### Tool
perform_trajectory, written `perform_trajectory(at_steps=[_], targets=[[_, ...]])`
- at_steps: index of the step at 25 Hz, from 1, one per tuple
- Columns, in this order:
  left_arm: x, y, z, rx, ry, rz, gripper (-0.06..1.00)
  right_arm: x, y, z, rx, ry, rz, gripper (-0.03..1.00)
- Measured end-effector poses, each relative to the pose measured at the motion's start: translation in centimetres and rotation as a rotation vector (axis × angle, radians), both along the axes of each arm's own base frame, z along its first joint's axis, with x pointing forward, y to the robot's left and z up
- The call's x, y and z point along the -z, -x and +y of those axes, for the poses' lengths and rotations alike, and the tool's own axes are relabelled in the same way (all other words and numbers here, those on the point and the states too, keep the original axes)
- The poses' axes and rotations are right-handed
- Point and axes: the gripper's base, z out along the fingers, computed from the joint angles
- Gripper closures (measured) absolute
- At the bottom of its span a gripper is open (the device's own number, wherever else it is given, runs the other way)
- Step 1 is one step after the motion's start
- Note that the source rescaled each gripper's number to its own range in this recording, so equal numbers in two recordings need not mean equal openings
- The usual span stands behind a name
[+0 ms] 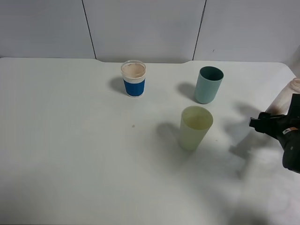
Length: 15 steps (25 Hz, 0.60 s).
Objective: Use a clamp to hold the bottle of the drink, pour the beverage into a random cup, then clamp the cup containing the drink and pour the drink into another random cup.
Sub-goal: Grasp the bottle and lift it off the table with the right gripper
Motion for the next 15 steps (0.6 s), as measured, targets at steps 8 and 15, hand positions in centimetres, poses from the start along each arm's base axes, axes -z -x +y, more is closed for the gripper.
perform_trajectory(at_steps=[8, 15], targets=[[0.0, 0.0, 0.0, 0.000, 0.000, 0.000, -0.06, -0.4, -1.5, 0.3, -0.005, 0.005, -0.044, 0.36], [0.0, 0.0, 0.0, 0.000, 0.000, 0.000, -0.06, -0.7, -2.6, 0.4, -0.006, 0.024, -0.067, 0.36]])
